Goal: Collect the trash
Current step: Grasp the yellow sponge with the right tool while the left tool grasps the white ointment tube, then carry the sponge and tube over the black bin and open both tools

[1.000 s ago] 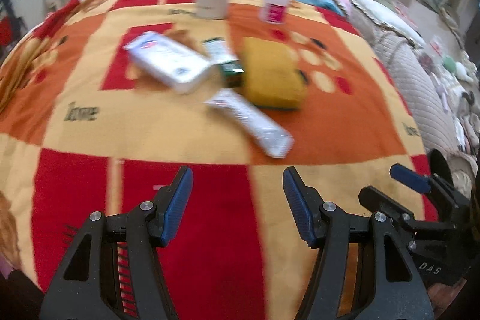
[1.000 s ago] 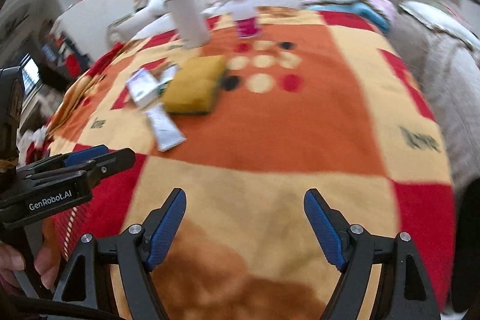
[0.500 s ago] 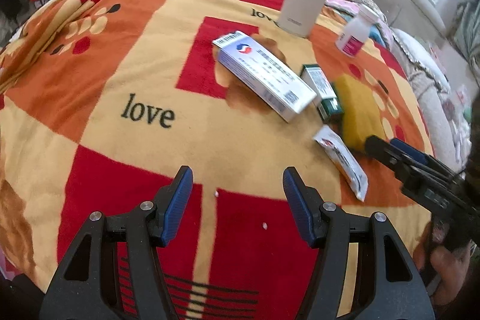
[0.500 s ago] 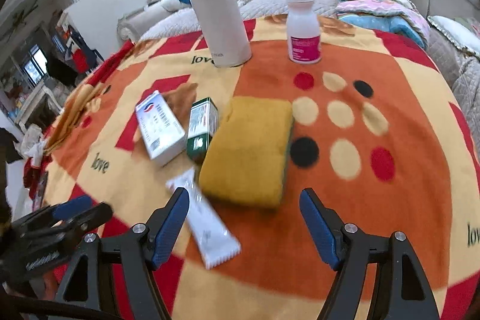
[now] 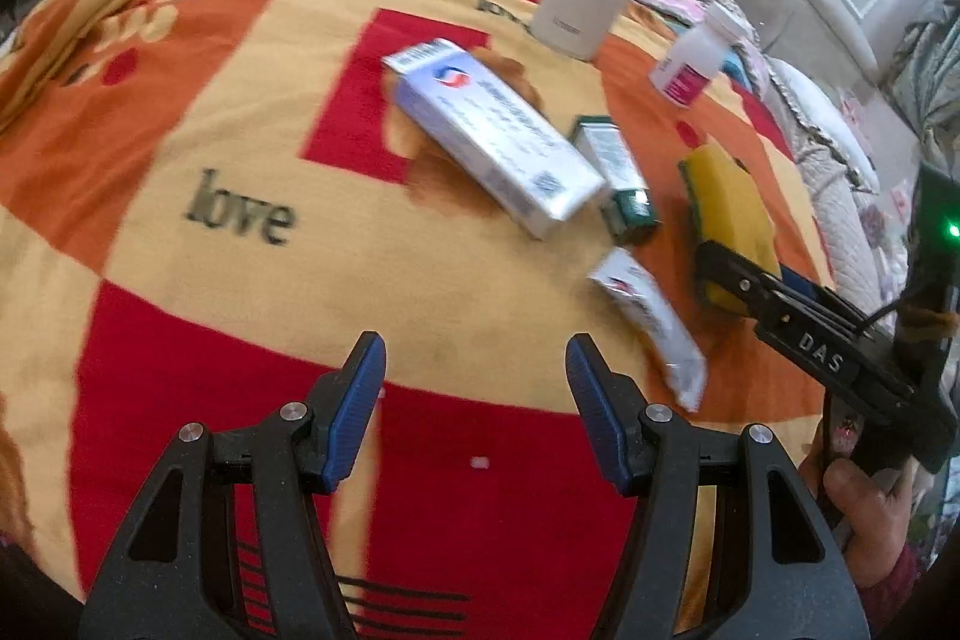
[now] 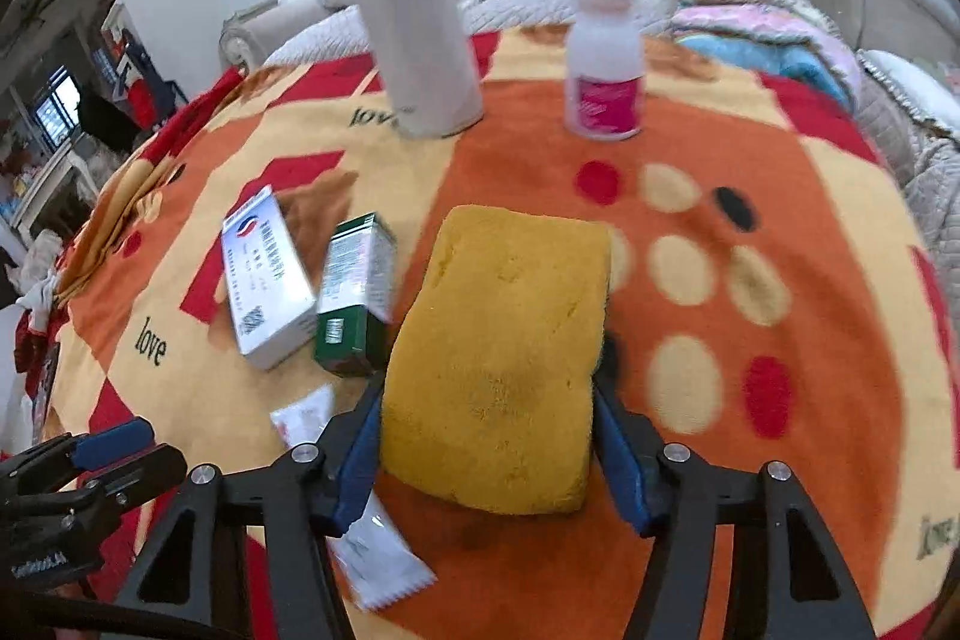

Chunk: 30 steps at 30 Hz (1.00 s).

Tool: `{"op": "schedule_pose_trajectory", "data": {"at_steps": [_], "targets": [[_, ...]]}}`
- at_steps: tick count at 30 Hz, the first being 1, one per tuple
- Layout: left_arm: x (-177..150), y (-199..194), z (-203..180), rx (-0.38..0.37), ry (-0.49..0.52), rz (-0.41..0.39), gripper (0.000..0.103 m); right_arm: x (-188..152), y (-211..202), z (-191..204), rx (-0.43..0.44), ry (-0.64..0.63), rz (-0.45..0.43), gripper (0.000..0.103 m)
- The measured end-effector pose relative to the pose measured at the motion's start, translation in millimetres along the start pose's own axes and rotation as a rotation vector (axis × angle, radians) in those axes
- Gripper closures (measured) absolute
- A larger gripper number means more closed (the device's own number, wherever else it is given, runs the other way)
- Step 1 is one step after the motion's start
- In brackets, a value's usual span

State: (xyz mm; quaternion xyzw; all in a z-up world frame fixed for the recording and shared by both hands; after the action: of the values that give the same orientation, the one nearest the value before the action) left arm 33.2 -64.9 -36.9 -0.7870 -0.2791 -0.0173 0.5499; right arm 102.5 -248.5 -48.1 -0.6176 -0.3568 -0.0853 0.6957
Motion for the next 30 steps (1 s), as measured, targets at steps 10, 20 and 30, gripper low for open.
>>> {"op": "schedule_pose_trajectory", "data": {"at_steps": [10,20,30], "targets": [[-15.6,30.5,-58.4,0.007,-0.001,0.010,0.042,-50.8,-24.7,-42.6,-0.033,0.058,0.048,0.041],[-17.0,40.8,-71.2,0.055,0.131,-0.043,0.043,-55.9,-19.6,-41.7,-0.019,0.066,0.024,0.032],[-25.2,28.7,-55.2,-0.015,0.232,0.067,0.083,-60.9,-28.2,-39.8,-0.035,0.044,0.024,0.040]]}}
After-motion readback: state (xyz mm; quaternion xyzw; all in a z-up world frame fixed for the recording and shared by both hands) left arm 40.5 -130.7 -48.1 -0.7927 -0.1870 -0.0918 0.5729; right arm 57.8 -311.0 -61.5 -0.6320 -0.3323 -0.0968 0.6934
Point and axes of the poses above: each gripper's, at about its wrist camera, not at the fingertips, and y roughly the way its jaws point, z to its left, x to its top, the point moved 9 cm from there along y, roughly the way its jaws point, and after that the axes turned 15 degrees about -y, right-handed, at the moved point
